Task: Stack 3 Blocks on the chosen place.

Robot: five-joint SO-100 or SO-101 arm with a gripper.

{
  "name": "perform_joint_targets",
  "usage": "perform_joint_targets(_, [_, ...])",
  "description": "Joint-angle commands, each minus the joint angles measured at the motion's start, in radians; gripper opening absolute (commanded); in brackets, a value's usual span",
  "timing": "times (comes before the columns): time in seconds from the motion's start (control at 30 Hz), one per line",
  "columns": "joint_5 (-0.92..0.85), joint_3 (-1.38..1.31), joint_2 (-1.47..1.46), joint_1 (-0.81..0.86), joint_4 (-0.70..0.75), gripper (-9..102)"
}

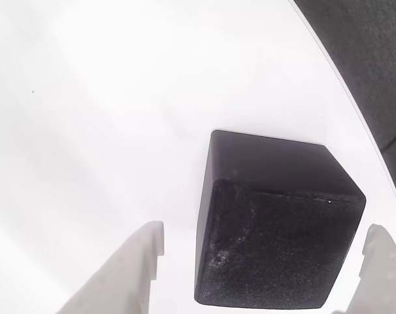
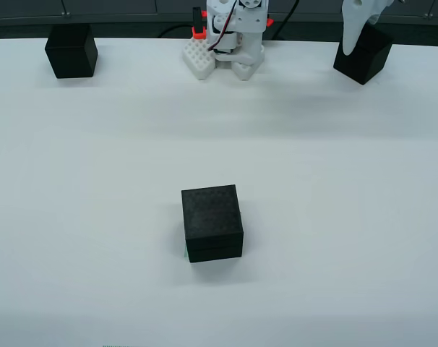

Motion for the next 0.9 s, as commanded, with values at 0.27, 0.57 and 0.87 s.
perform_joint_targets(0.27, [0.049,-0.072,-0.109,-0.003,-0.054,34])
perform_joint_targets(0.57, [0.14,-0.078,-0.186,-0.044,-0.095,24])
perform_joint_targets(0.87, [0.183,-0.167,-0.141,0.06,-0.02,24])
